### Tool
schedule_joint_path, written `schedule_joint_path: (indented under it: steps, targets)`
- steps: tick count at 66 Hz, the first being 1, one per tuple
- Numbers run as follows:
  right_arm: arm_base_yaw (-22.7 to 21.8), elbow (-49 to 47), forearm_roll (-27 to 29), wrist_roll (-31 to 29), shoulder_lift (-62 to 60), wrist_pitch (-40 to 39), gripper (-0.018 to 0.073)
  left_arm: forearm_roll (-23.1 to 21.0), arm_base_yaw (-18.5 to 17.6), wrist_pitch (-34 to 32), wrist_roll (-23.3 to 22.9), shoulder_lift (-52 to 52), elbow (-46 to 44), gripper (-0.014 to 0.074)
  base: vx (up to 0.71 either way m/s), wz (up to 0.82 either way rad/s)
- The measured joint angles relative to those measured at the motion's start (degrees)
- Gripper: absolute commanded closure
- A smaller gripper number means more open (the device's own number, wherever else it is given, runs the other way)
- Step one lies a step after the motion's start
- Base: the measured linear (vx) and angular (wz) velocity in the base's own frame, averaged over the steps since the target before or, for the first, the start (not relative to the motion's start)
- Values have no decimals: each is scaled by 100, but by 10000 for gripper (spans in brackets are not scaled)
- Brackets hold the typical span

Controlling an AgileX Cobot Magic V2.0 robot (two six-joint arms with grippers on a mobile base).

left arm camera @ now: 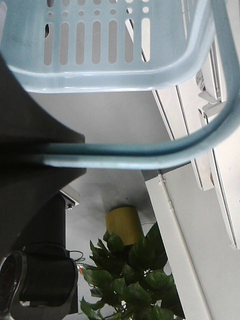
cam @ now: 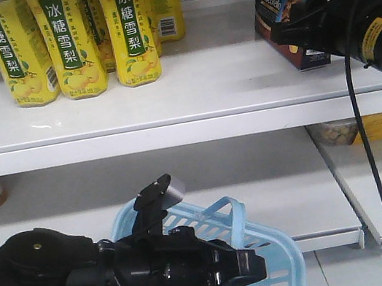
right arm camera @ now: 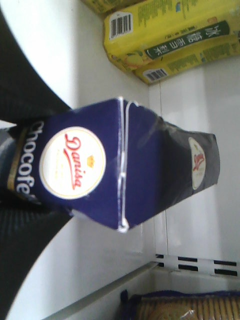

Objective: Left arm holds basket, right arm returns cookies
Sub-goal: 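Lower the cookie box onto the upper shelf beside the yellow bottles, then open the right gripper and withdraw it from the box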

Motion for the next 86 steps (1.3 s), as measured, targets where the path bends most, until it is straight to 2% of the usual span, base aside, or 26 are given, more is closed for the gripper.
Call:
schedule_joint_path:
  steps: [29,48,71,86]
  targets:
    - [0,-1,-17,11,0,-170,64,0,0,0,0,0,0,603,0,0]
    - [0,-1,-21,34,-214,-481,61,0,0,0,0,0,0,603,0,0]
    - [0,-1,-102,33,-1086,-1403,61,0,0,0,0,0,0,603,0,0]
    - [5,-1,-128,-123,-1763,-1490,73,0,0,-1,0,5,0,603,0,0]
